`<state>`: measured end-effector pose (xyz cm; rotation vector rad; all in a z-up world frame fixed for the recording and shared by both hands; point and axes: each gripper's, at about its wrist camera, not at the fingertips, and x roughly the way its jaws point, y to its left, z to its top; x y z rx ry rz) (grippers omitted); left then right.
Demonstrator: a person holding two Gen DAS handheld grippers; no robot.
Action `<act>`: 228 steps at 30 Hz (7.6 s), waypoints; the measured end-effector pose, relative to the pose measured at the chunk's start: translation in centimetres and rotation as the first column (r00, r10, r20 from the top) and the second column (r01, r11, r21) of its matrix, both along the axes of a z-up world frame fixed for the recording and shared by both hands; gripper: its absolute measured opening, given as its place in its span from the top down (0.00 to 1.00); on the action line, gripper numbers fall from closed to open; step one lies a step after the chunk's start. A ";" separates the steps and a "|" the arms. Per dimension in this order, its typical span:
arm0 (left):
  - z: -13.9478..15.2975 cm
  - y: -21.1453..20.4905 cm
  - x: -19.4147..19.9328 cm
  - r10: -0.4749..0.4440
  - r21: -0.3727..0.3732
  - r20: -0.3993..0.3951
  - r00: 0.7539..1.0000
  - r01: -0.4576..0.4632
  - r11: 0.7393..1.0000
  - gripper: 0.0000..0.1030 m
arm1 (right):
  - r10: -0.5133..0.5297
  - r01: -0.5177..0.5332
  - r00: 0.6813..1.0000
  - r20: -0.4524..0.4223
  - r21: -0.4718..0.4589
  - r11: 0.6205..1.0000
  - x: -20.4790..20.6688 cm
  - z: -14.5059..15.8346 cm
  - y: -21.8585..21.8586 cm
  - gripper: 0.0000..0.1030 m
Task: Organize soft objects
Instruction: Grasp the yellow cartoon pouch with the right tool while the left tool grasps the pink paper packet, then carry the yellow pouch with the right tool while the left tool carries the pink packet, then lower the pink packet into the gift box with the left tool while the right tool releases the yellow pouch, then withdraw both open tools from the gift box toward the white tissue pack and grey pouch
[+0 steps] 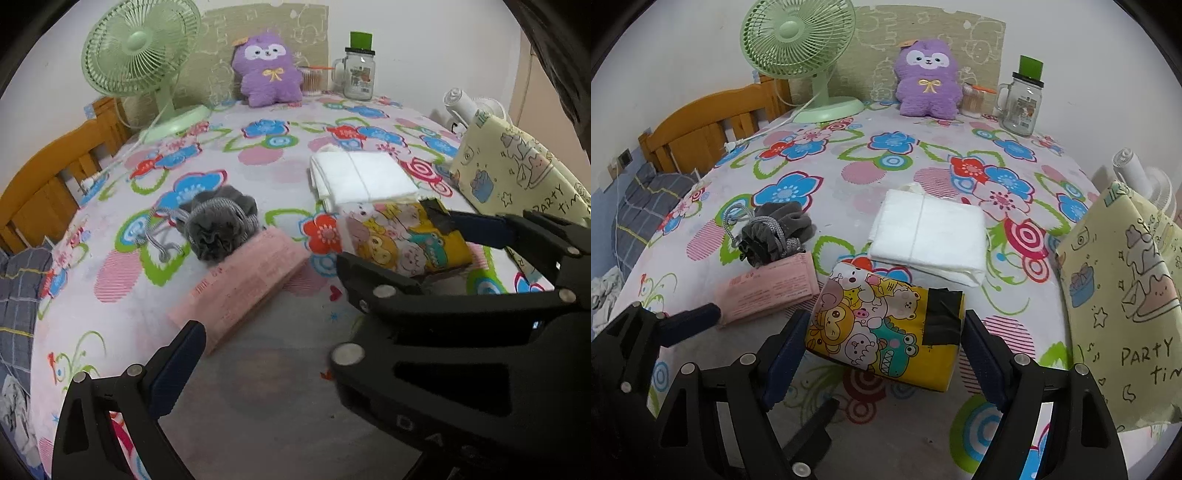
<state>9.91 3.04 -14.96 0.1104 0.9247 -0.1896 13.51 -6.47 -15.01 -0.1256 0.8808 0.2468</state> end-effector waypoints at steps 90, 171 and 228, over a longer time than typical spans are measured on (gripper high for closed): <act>10.8 -5.7 -3.2 -0.020 -0.065 0.208 0.978 0.034 0.997 0.61 | -0.102 0.091 0.972 0.214 0.059 0.994 -6.2 11.0 -8.3 0.20; 8.8 -23.9 4.1 -0.240 0.035 0.114 0.964 0.238 0.971 0.37 | -0.305 0.296 0.946 0.112 0.093 0.951 1.1 8.0 -25.4 0.19; 11.8 -18.0 -0.8 -0.192 0.054 0.220 0.956 0.185 0.981 0.08 | -0.268 0.259 0.939 0.215 0.069 0.963 -4.1 11.5 -18.8 0.07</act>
